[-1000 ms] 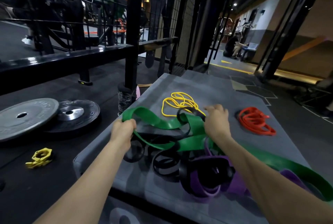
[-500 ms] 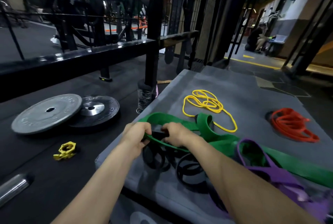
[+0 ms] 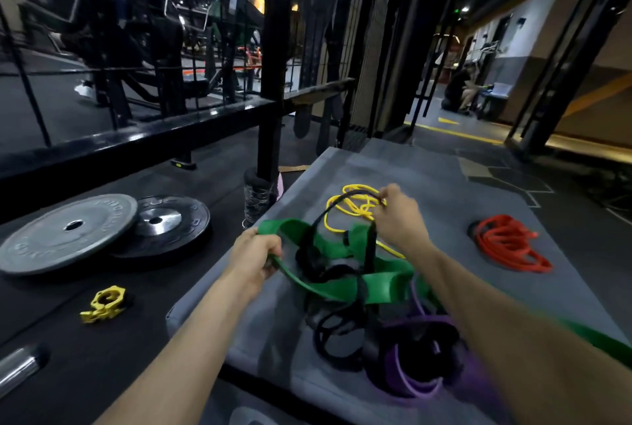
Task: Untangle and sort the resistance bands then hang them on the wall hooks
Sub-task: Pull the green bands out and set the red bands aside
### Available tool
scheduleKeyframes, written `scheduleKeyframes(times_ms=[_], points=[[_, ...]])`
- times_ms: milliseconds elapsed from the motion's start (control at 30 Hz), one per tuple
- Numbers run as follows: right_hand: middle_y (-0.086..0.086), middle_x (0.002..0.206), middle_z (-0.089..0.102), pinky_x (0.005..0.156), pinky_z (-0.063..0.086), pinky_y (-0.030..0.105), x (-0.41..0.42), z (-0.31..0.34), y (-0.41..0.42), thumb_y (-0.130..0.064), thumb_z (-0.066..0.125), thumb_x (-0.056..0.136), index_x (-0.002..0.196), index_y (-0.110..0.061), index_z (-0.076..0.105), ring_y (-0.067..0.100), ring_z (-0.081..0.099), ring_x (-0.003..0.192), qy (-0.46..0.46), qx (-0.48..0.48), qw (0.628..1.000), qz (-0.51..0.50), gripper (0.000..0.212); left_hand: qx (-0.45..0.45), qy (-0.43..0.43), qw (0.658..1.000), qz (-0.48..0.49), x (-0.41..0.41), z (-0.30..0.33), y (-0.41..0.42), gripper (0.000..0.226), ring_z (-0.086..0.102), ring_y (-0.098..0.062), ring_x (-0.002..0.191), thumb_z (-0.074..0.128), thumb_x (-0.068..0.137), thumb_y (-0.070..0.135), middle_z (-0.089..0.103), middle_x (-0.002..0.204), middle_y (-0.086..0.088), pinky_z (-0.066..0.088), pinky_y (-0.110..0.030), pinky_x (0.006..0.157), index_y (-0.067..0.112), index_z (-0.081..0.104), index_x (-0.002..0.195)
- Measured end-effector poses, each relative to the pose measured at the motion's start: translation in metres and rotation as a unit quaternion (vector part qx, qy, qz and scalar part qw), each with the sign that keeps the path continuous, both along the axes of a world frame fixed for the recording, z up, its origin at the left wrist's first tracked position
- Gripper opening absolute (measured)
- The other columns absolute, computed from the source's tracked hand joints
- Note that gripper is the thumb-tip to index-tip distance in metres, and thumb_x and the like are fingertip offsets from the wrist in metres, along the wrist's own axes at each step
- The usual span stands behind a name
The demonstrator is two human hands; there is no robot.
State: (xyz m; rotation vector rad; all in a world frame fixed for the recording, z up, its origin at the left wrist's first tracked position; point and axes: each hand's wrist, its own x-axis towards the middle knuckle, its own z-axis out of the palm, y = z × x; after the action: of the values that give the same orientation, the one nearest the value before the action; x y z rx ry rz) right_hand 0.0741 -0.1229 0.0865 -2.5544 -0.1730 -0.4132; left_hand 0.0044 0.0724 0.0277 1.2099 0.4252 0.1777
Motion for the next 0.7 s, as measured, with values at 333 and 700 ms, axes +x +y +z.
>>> scheduleKeyframes(times_ms=[333, 700], points=[[0.012, 0.071, 0.051, 0.056, 0.056, 0.038, -0.011, 0.072, -0.087, -0.002, 0.037, 0.095, 0.095, -0.007, 0.040, 0.025, 0.061, 0.053, 0.009, 0.395, 0.914, -0.086, 0.006, 0.137, 0.024, 0.990, 0.011, 0.008, 0.042, -0.026, 0.022, 0.047, -0.022, 0.052, 0.058, 0.045, 0.002, 0.056, 0.061, -0.012, 0.036, -0.020, 0.046, 0.004, 0.057, 0.066], [0.018, 0.100, 0.051, 0.073, 0.057, 0.046, -0.020, 0.067, -0.124, 0.001, 0.042, 0.091, 0.096, -0.007, 0.042, 0.028, 0.064, 0.061, 0.050, 0.484, 0.864, -0.125, 0.010, 0.644, 0.111, 0.756, 0.041, 0.008, 0.028, -0.054, 0.082, 0.032, -0.035, 0.128, 0.075, 0.072, 0.031, 0.025, 0.140, -0.014, 0.033, -0.040, 0.104, 0.007, 0.028, 0.134]])
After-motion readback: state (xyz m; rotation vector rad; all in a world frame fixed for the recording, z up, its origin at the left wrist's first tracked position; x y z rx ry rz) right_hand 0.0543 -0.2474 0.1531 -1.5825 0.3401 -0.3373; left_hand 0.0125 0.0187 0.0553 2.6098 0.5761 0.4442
